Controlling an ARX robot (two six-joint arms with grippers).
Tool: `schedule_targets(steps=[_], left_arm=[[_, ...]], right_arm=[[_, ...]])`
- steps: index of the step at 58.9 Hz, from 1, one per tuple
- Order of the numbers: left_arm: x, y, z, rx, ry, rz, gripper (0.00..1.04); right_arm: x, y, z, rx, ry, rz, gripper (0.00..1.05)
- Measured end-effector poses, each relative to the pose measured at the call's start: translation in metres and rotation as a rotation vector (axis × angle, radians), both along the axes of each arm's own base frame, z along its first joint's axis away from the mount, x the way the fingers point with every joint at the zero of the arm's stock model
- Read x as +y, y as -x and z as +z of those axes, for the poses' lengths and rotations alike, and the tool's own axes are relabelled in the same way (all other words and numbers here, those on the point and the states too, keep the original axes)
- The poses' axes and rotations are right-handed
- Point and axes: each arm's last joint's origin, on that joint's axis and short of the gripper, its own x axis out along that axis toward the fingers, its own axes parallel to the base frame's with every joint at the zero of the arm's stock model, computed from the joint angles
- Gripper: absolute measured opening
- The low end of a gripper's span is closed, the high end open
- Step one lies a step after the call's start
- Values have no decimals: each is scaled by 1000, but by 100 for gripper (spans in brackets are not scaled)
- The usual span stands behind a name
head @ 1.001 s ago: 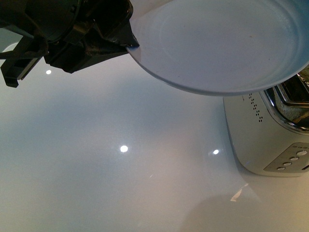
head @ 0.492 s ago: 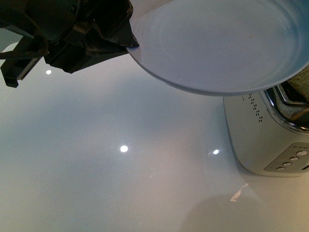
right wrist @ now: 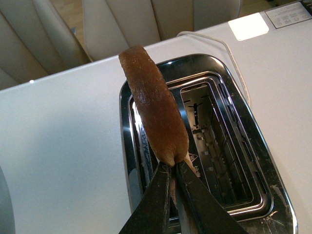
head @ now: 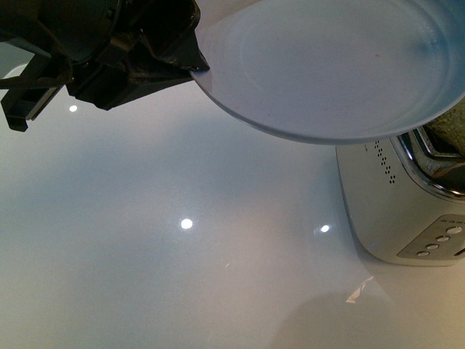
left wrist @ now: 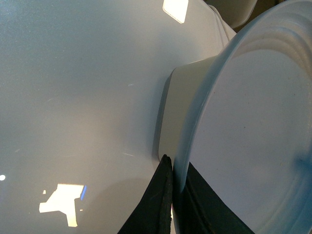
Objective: Left arm holds plate, right arm toasts bread
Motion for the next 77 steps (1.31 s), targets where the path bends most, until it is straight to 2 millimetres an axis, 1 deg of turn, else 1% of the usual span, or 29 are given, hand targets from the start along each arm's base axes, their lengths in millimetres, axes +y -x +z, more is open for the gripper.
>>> schedule_targets(steps=[67,77], left_arm=[[0,0,0,0,0,0,3],[0,0,0,0,0,0,3]], right_arm=[[3,-12,2,-8,-38,-10,2],[2,-8,-6,-1,-37,-11,2]])
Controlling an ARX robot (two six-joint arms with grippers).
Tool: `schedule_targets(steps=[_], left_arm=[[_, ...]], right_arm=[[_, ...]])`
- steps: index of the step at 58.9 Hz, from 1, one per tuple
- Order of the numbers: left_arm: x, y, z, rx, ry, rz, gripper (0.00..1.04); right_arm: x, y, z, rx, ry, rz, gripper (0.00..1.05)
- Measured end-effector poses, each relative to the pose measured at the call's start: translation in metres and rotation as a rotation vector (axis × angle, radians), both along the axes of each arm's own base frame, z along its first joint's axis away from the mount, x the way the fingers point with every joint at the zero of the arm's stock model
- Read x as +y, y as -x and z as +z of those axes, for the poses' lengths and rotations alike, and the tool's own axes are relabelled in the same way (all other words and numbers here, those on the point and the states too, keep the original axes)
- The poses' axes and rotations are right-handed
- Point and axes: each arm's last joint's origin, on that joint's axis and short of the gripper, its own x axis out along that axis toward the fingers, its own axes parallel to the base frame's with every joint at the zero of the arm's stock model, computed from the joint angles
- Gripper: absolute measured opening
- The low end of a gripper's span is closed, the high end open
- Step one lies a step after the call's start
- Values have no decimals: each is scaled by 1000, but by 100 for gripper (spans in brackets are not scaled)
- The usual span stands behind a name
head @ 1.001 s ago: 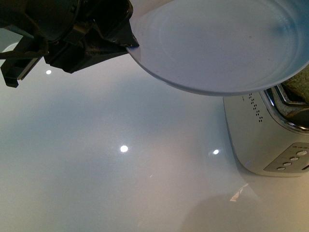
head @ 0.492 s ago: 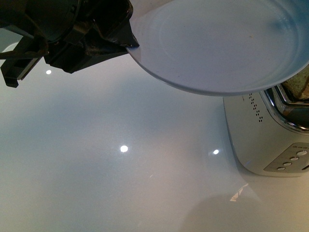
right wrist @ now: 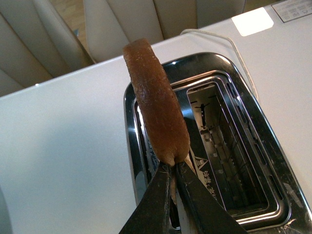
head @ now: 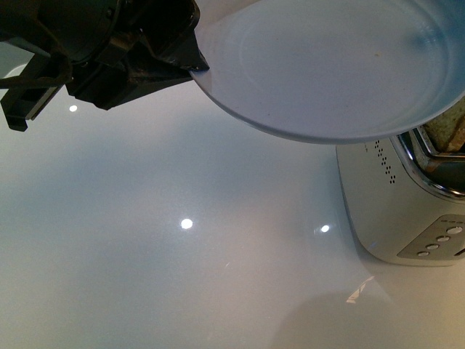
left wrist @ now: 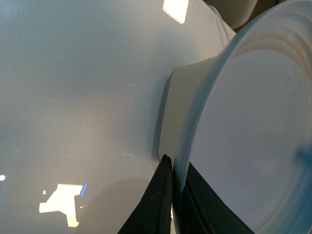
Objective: Left arm holds plate, right arm toasts bread
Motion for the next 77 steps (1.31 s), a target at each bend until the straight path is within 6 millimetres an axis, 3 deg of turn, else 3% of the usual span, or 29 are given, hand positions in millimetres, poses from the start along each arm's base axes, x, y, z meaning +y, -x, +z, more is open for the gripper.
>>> schedule_targets(steps=[13,32,37,42,56,68,77], left_arm=[[0,0,0,0,0,0,3],[0,0,0,0,0,0,3],[0,0,0,0,0,0,3],[0,0,0,0,0,0,3],[0,0,0,0,0,0,3],[0,0,0,0,0,0,3],[0,0,0,0,0,0,3]], right_arm=[[-3,15,-25,47,13,-10,2],[-2,21,-34,65,18,-3,2],[-2,21,-35,67,17,2,12],[-2,23,-37,71,16,6,31],[-3,23,-37,73,8,10,65],[-10,27,-26,44,-7,-1,96],[-18,39,-14,6,-6,-10,96]])
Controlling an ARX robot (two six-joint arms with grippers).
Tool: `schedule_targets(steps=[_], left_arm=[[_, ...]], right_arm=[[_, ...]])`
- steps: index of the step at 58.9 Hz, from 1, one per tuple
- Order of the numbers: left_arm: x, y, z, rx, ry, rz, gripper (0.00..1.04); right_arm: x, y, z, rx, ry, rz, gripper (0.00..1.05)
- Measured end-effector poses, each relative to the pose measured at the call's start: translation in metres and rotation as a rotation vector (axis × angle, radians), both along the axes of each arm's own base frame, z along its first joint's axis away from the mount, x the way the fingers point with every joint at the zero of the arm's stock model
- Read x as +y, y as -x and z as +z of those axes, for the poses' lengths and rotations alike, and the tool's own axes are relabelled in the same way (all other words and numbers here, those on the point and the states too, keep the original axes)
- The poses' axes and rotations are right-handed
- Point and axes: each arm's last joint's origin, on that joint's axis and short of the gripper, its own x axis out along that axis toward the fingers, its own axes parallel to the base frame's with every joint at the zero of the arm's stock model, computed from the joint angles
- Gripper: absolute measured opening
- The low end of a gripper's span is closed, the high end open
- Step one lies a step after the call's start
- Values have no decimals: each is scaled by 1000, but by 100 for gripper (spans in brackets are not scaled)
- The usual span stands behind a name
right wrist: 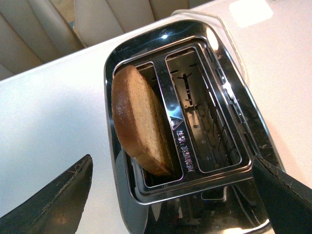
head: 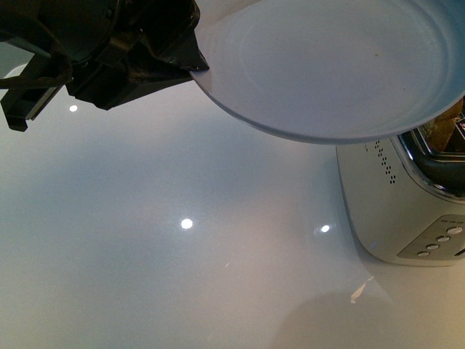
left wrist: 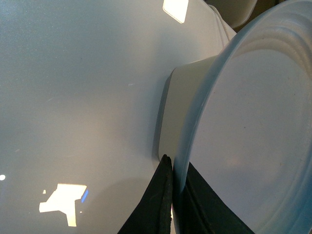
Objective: Left arm holds plate, right arm toasts bread
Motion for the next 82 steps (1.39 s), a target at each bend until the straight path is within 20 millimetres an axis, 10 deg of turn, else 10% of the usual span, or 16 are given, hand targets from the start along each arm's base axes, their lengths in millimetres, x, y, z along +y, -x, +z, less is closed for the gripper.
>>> schedule_targets(steps=[25,36,53,82], left_arm=[[0,0,0,0,0,0,3],[0,0,0,0,0,2,3],[0,0,0,0,1,-1,3],[0,0,0,1,1,-1,3]], right_arm=[[-20,45,27,-113,76,24,95],[-28,59,10,-448,235,149,64],[-29,84,-7,-472,298,163,2],[-29,102,-20,-492,299,160,2]])
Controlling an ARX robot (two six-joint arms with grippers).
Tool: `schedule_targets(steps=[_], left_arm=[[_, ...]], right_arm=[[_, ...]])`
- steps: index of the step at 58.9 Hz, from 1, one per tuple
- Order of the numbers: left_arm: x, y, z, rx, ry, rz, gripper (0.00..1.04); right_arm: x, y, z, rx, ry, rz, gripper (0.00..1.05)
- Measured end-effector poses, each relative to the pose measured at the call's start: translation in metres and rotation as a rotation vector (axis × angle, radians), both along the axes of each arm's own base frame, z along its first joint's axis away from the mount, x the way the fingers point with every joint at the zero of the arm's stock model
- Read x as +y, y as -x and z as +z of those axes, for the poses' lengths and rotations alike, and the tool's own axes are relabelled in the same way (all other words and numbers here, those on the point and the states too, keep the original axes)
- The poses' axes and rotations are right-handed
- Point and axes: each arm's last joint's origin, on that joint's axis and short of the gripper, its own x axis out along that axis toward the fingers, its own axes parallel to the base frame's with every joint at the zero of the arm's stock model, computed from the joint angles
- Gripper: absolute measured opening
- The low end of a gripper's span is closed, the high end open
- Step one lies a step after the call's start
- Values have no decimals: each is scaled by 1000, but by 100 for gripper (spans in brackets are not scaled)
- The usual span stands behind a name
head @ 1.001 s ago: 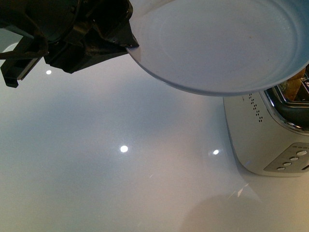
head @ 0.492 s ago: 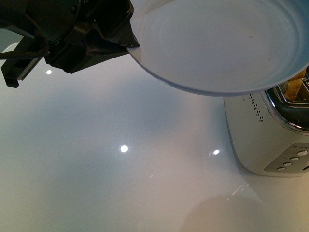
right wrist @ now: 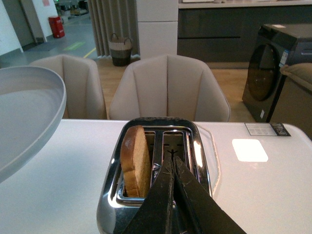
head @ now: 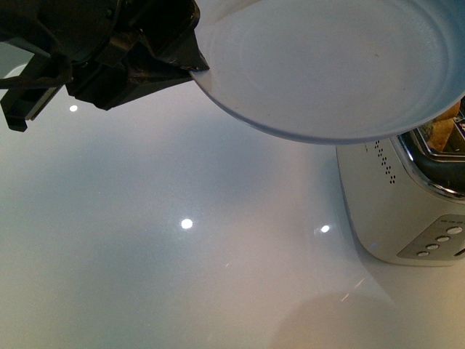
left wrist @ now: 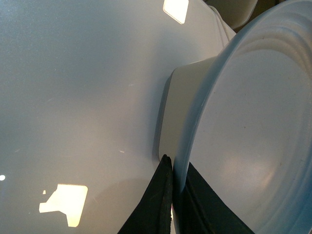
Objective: Left arm holds plate, right arm toasts bread
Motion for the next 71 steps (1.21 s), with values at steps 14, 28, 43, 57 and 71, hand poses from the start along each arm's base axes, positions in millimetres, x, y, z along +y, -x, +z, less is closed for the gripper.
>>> schedule_targets(steps=[14,28,43,57,71], left_arm=[[0,0,0,0,0,1,3],[0,0,0,0,-1,1,3],[0,0,0,0,-1,1,3],[0,0,0,0,1,-1,3],[0,0,0,-1,0,0,3]], right_arm=[[0,6,1,-6,0,2,2],[0,12,1,-7,0,2,2],[0,17,0,-3,0,1,2],[0,27,-3,1,0,2,2],[0,27,-2,-2,1,2,22]])
